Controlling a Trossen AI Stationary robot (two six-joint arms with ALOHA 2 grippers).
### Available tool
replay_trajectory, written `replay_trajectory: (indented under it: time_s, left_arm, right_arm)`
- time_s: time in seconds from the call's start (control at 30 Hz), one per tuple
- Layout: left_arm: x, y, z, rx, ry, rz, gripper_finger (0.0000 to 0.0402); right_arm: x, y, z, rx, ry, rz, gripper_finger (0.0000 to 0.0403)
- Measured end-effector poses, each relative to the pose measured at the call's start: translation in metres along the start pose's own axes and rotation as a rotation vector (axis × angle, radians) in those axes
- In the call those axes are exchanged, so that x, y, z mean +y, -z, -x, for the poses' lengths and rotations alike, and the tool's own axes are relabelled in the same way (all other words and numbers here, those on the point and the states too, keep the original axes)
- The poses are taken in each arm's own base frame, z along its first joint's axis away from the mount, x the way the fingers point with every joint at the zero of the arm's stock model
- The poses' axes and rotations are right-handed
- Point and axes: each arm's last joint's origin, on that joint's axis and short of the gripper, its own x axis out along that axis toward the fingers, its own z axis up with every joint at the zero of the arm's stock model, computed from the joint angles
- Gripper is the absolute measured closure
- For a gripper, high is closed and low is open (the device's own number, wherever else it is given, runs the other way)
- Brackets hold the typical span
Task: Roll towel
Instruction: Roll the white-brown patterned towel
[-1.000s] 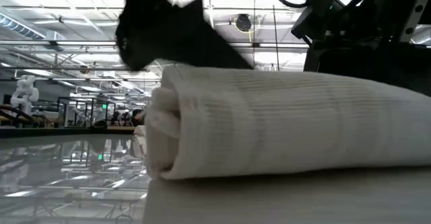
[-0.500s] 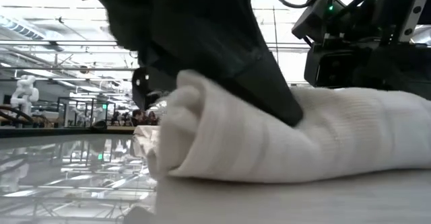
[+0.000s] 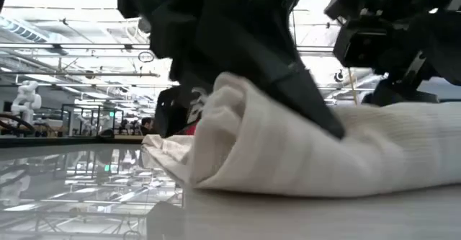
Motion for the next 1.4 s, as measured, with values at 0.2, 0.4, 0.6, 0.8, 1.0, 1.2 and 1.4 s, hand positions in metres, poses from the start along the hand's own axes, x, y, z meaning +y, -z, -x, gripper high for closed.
replay_trajectory:
  time_s: [0.2, 0.4, 0.6, 0.8, 1.0, 1.2, 1.4]
  left_arm:
    - [0.004, -0.011, -0.001, 0.027, 0.046, 0.055, 0.0392]
    - [0.003, -0.022, -0.001, -0.012, 0.108, 0.089, 0.0392]
    - [0.003, -0.027, -0.001, -0.03, 0.128, 0.111, 0.0392]
    - [0.008, -0.029, -0.002, -0.023, 0.127, 0.15, 0.0392]
    - [0.002, -0.033, 0.0, -0.053, 0.187, 0.172, 0.0392]
    - [0.002, -0.033, 0.0, -0.052, 0.189, 0.197, 0.0389]
    - [0.007, -0.033, -0.001, -0.034, 0.15, 0.2, 0.0385]
  right_arm:
    - [0.031, 0.019, 0.027, -0.108, 0.224, 0.176, 0.0148]
    - [0.064, 0.039, 0.02, -0.137, 0.264, 0.346, 0.0113]
    - [0.076, 0.058, -0.001, -0.12, 0.415, 0.551, 0.0102]
    - [0.071, 0.059, -0.02, -0.066, 0.499, 0.672, 0.0103]
    - [0.067, 0.055, -0.037, -0.065, 0.47, 0.706, 0.0109]
    - [0.057, 0.055, -0.05, -0.018, 0.518, 0.713, 0.0159]
    - [0.057, 0.054, -0.055, -0.028, 0.495, 0.705, 0.0264]
